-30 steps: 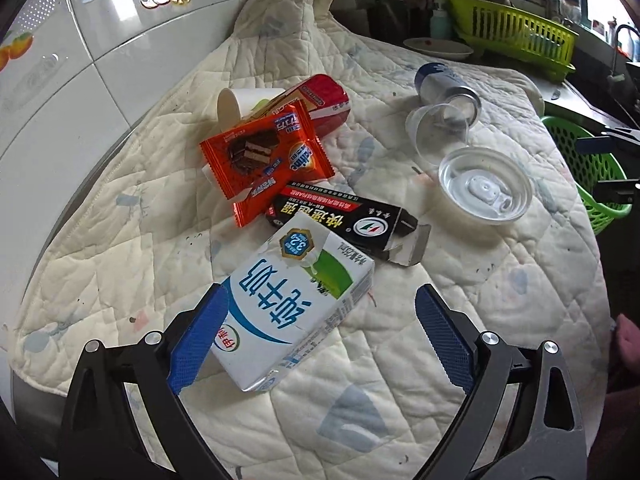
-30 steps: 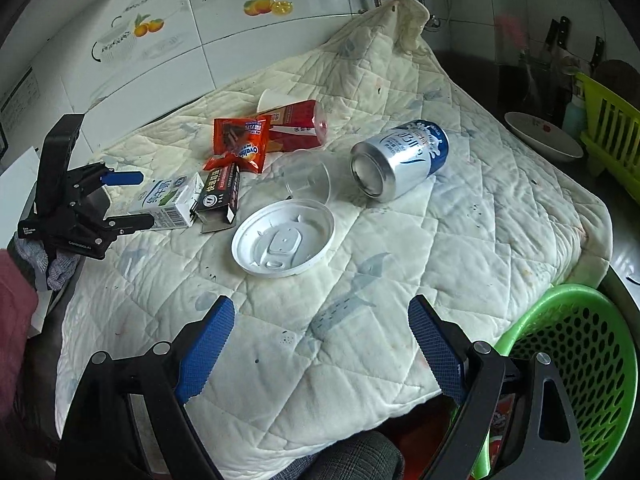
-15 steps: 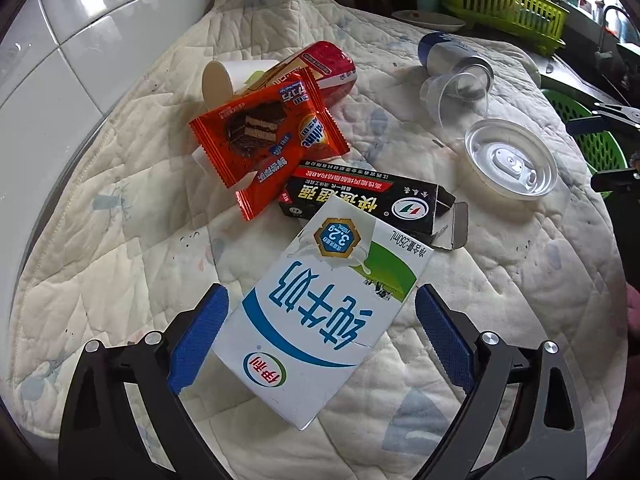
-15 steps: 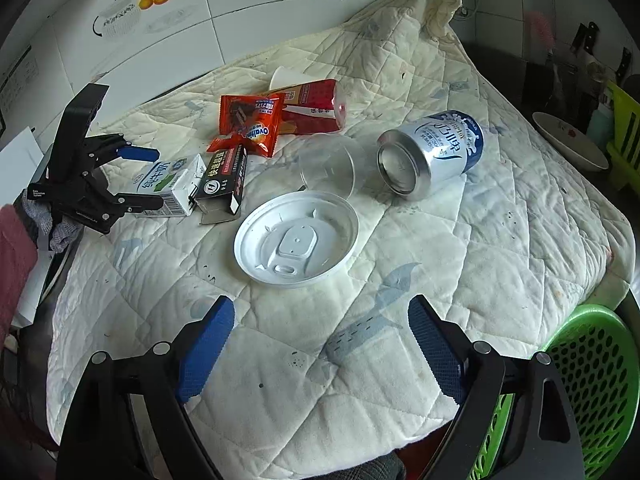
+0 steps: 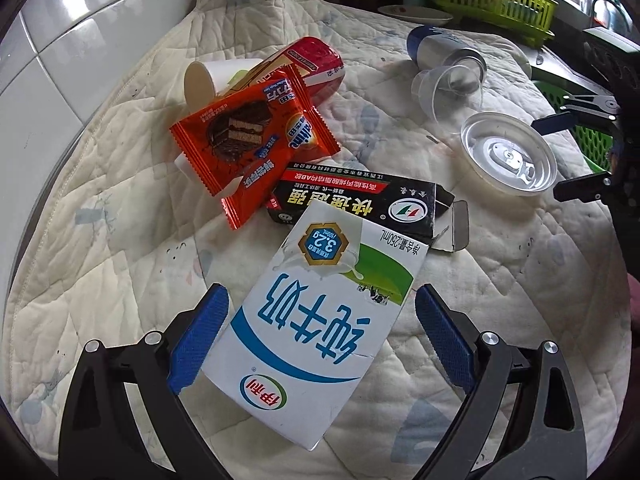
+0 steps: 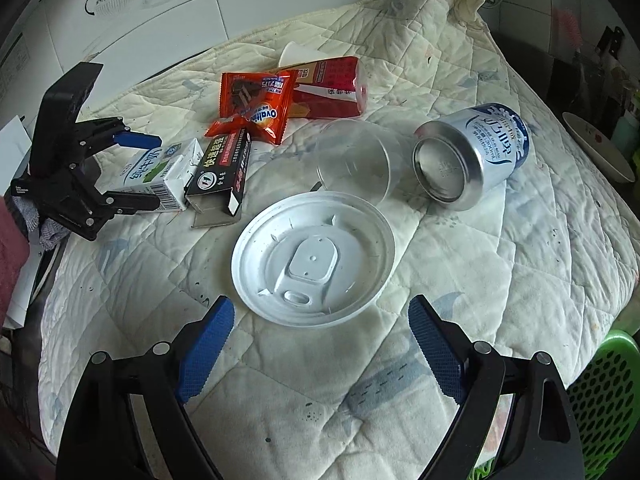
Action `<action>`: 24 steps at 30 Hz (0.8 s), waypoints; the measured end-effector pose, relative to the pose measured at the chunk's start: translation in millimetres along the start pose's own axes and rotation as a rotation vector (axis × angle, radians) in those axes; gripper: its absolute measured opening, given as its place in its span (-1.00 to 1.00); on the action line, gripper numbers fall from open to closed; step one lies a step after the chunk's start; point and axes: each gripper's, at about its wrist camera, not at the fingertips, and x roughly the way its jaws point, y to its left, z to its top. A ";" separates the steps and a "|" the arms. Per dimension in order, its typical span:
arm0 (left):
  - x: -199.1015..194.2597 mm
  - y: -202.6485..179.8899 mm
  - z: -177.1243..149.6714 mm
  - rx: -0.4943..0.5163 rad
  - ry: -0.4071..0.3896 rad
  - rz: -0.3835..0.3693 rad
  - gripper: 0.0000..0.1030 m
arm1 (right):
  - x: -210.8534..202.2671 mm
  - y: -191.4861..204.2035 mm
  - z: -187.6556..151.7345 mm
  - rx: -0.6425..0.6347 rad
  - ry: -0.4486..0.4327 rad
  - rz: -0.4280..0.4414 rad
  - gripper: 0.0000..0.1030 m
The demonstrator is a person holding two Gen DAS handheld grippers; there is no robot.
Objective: Collect trash
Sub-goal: 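Close the left tool on the white milk carton while the right tool approaches the white lid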
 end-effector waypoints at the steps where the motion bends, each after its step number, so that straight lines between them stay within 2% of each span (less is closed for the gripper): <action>1: 1.7 0.3 0.1 0.002 0.008 0.004 0.81 | 3.1 1.2 1.5 -0.006 0.007 0.006 0.71; 10: 11.5 3.8 -2.0 -0.020 0.031 0.001 0.81 | 28.7 13.1 14.1 -0.057 0.033 -0.025 0.81; 16: 11.1 4.0 -3.5 -0.058 0.023 0.014 0.80 | 35.5 8.7 20.7 -0.004 0.020 -0.030 0.80; 24: 6.0 -0.2 -2.2 -0.118 0.020 0.050 0.71 | 30.9 9.1 17.6 -0.001 -0.005 -0.038 0.73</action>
